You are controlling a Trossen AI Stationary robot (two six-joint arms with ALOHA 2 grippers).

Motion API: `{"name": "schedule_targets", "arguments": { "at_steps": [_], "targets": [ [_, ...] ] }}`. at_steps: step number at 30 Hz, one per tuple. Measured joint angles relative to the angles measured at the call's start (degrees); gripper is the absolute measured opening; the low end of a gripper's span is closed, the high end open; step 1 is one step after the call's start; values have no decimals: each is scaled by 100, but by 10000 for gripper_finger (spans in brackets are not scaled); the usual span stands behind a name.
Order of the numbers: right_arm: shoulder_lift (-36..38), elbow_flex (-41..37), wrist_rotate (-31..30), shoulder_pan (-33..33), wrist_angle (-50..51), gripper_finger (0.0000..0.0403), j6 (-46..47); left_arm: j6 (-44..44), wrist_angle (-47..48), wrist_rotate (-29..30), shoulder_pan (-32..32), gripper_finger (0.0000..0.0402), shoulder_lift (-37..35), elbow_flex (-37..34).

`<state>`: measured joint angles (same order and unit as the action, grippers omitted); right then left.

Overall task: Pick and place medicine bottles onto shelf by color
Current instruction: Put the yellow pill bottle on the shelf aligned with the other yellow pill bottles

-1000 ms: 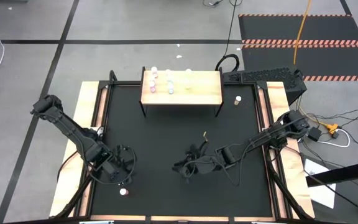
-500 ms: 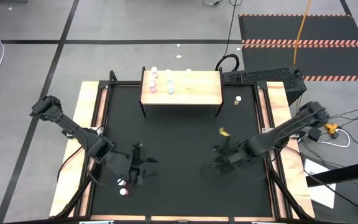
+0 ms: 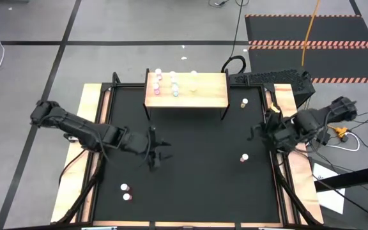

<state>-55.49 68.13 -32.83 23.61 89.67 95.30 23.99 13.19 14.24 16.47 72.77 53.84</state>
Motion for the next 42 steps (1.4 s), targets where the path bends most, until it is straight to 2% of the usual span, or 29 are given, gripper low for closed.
{"name": "schedule_targets", "arguments": {
  "at_steps": [2,4,11,17,22,26,31,42],
  "targets": [
    [95,-199,-174,-404,28,99,-344,-79,-21,-131,-243,241,0,0],
    [208,-438,-90,-940,-102,104,-783,-79,-116,-240,-476,241,0,0],
    [550,-1487,1185,-3197,-2565,166,-3509,-103,-965,-771,-1110,241,0,0],
    [150,-2206,2014,-5416,-3806,211,-5143,66,-1409,-1099,-1516,241,-2,0],
    [-278,-2221,2345,-6533,-4661,221,-6089,272,-1358,-1233,-1690,241,-2,0],
    [-862,-2217,2958,-7013,-5208,219,-6574,273,-1242,-1252,-1792,241,-2,0],
    [-1511,-2217,2987,-7246,-5197,216,-6871,342,-1118,-1228,-1918,241,-2,0],
    [-1719,-2217,2077,-7243,-5478,215,-6896,337,-815,-1117,-1946,241,-2,0]
  ]
}}
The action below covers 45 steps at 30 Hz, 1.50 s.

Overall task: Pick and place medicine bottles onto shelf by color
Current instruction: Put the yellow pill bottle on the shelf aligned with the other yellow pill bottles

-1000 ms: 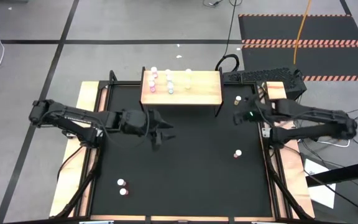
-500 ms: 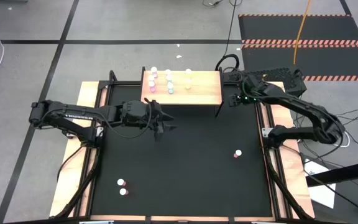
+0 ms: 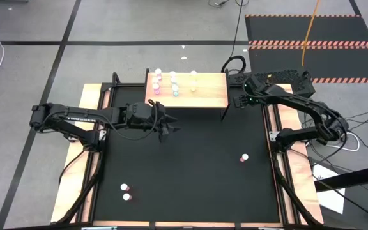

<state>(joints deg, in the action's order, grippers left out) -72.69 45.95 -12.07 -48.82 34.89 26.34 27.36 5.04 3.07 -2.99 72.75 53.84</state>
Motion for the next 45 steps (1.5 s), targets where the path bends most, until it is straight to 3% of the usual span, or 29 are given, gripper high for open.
{"name": "schedule_targets", "arguments": {
  "at_steps": [16,28,35,45],
  "targets": [
    [-496,2,-5,2,-338,212,-155,381,131,4,16,241,0,0],
    [-492,4,-169,2,-297,118,-49,467,240,9,44,241,0,0],
    [-483,7,-167,2,-212,118,-171,444,247,395,33,241,0,0],
    [412,5,16,15,373,116,-197,75,245,508,-307,241,0,0]
  ]
}}
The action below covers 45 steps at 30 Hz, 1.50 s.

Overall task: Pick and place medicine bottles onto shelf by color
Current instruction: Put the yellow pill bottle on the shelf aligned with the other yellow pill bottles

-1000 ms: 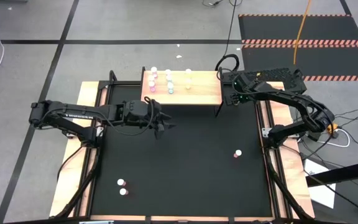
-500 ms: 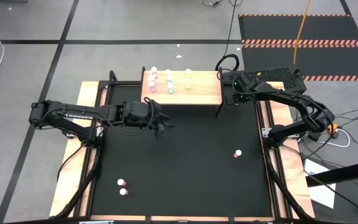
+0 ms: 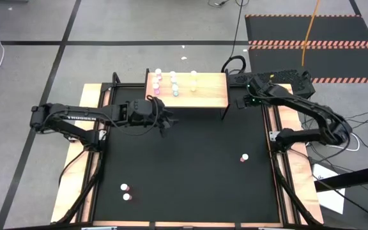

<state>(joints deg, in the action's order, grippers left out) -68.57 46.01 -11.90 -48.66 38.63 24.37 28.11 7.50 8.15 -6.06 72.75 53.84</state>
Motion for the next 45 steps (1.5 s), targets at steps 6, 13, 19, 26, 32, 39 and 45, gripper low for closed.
{"name": "schedule_targets", "arguments": {
  "at_steps": [6,13,19,26,32,39,45],
  "targets": [
    [538,532,-7,57,1350,117,33,-136,-16,1,-398,241,0,0],
    [439,2148,-65,434,2404,117,-40,-200,1,0,-560,241,0,0],
    [-41,3881,-449,896,2888,117,180,-900,30,-13,-589,241,-1,0],
    [-1105,5475,-459,1618,2890,118,495,-1517,184,-609,-893,241,-83,-2],
    [-2417,6654,-453,2165,2706,118,319,-1972,829,-716,-1163,241,-309,-7],
    [-3546,7190,-11,2519,2816,118,167,-2355,1412,-712,-1496,241,-518,-7],
    [-3857,7201,-99,2917,2692,118,-76,-2336,1768,-709,-1585,241,-570,-4]
  ]
}}
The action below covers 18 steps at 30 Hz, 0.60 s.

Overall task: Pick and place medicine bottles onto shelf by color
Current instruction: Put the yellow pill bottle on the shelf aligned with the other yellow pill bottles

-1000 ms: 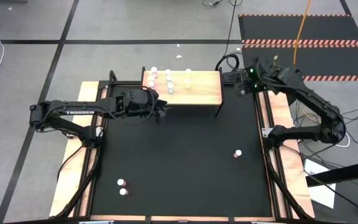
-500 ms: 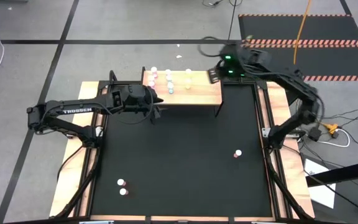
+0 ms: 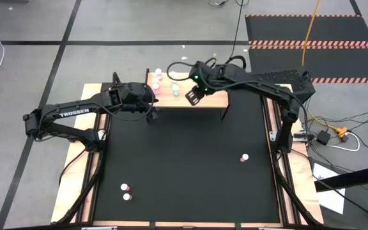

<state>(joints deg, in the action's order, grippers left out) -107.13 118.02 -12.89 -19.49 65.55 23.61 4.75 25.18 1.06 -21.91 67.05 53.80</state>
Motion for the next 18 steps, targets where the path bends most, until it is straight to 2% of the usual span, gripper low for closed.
{"name": "schedule_targets", "arguments": {
  "at_steps": [7,18],
  "targets": [
    [-435,0,-320,49,-323,118,-715,-144,-25,42,2,241,6,0],
    [-627,-66,-368,-1,-508,118,-998,-117,193,39,2,241,6,0]
  ]
}}
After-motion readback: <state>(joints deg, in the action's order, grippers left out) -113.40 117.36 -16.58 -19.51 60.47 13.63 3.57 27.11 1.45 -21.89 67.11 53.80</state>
